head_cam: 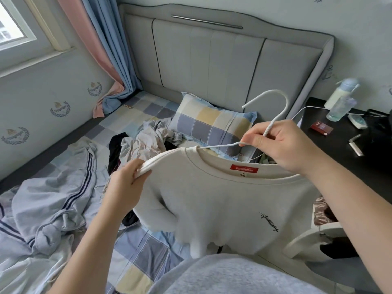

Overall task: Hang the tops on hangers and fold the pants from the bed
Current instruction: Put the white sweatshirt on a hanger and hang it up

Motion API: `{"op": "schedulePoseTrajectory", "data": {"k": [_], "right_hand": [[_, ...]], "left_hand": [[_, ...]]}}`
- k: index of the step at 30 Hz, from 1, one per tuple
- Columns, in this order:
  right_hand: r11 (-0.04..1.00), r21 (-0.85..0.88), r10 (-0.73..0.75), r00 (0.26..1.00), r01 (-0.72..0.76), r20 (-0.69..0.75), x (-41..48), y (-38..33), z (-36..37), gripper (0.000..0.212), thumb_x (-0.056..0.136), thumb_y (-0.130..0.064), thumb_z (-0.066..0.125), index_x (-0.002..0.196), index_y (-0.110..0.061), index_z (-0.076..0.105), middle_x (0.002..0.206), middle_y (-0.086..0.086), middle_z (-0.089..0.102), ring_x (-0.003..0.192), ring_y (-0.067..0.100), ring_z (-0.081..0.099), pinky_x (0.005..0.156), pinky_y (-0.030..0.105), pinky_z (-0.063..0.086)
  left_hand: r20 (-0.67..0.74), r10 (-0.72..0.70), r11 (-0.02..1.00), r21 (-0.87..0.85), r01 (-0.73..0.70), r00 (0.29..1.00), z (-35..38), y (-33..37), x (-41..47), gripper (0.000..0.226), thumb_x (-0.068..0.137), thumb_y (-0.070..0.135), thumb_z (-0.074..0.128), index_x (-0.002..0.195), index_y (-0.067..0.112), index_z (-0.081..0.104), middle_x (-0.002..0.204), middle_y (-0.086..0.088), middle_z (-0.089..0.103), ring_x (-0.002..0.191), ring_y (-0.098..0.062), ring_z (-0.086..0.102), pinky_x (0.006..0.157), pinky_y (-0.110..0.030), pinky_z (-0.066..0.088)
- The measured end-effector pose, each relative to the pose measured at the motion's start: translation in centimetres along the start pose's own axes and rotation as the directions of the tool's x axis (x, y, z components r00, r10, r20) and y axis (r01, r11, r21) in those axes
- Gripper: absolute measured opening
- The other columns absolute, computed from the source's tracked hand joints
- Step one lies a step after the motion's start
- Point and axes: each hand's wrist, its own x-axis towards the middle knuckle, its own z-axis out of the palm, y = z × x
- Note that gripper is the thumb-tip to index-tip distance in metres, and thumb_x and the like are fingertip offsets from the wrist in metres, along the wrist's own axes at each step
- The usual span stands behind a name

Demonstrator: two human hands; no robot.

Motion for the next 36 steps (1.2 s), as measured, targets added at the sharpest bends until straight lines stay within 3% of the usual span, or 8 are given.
{"op": "schedulePoseTrajectory", "data": {"k": [7,14,16,22,26,30,33,36], "right_hand": [[0.991,-0.072,0.125,0.977,-0.114,0.171,-0.3,1.2,0.1,0.022,0.097,-0.029,0.060,0.086,-0.028,0.079,0.047,-0.006,0.044,0.045,0.008,0.036,0.050,0.017,0.034],[0.991,0.002,0.128,0.975,-0.130,0.180,-0.6,1.6,1.6,0.026,0.098,-0.027,0.058,0.077,-0.021,0.073,0.041,-0.011,0.029,0.038,0.007,0.024,0.041,0.012,0.022],[0.991,-0.021,0.136,0.973,-0.135,0.188,-0.4,1.5,2.2,0.026,0.099,-0.026,0.058,0.078,-0.018,0.073,0.042,-0.011,0.027,0.039,0.007,0.023,0.042,0.013,0.022],[0.985,-0.005,0.169,0.970,-0.171,0.175,-0.4,1.7,2.6,0.025,0.098,-0.028,0.059,0.082,-0.017,0.075,0.044,-0.008,0.027,0.041,0.007,0.022,0.041,0.016,0.023],[0.987,0.008,0.159,0.972,-0.163,0.173,-0.3,1.9,2.9,0.024,0.098,-0.028,0.060,0.083,-0.017,0.075,0.043,-0.008,0.027,0.039,0.007,0.022,0.041,0.016,0.022],[0.975,0.115,0.174,0.975,-0.190,0.137,-0.1,3.2,2.8,0.011,0.092,-0.023,0.069,0.086,-0.018,0.077,0.047,-0.005,0.041,0.041,0.006,0.033,0.042,0.016,0.031],[0.975,0.094,0.191,0.976,-0.201,0.103,-0.3,5.6,2.4,0.010,0.085,-0.020,0.077,0.095,-0.018,0.075,0.073,-0.002,0.069,0.068,0.012,0.064,0.064,0.021,0.053],[0.961,-0.003,0.272,0.947,-0.276,0.171,-1.4,9.3,1.4,0.019,0.085,-0.015,0.077,0.098,-0.028,0.073,0.094,-0.007,0.074,0.092,0.007,0.068,0.086,0.020,0.050]], "left_hand": [[-0.166,-0.038,0.973,-0.229,-0.001,0.985,-0.9,0.1,0.7,0.025,0.084,0.013,0.078,0.080,0.019,0.055,0.071,-0.001,0.056,0.059,-0.006,0.040,0.050,-0.016,0.031],[0.218,0.087,0.983,-0.176,-0.049,0.972,-1.7,2.2,1.8,0.011,0.086,0.036,0.074,0.091,0.027,0.070,0.086,0.011,0.057,0.075,-0.002,0.051,0.066,-0.011,0.037],[0.325,0.132,0.979,-0.194,-0.071,0.937,-1.2,3.6,1.6,0.032,0.090,0.050,0.060,0.078,0.021,0.065,0.074,0.007,0.052,0.067,-0.008,0.048,0.063,-0.020,0.037],[0.246,0.185,0.935,-0.341,-0.094,0.951,-0.5,5.2,1.5,0.017,0.094,0.016,0.067,0.081,0.006,0.071,0.076,-0.006,0.048,0.068,-0.009,0.045,0.067,-0.023,0.037],[0.190,0.273,0.945,-0.235,-0.227,0.943,0.0,5.9,1.6,0.013,0.095,0.008,0.065,0.105,0.011,0.073,0.093,0.006,0.060,0.087,-0.007,0.057,0.077,-0.011,0.040],[0.142,0.308,0.936,-0.224,-0.272,0.941,1.2,6.3,1.1,0.010,0.097,0.005,0.059,0.098,0.013,0.065,0.089,0.003,0.055,0.083,-0.012,0.051,0.072,-0.017,0.039],[0.086,0.240,0.938,-0.276,-0.208,0.967,1.7,6.0,1.0,0.014,0.096,0.002,0.060,0.094,0.016,0.062,0.085,0.003,0.056,0.080,-0.008,0.050,0.071,-0.014,0.036],[0.015,0.190,0.934,-0.313,-0.175,0.982,1.3,5.1,1.2,0.013,0.095,-0.001,0.059,0.093,0.010,0.064,0.082,0.002,0.059,0.077,-0.002,0.050,0.069,-0.011,0.035]]}}
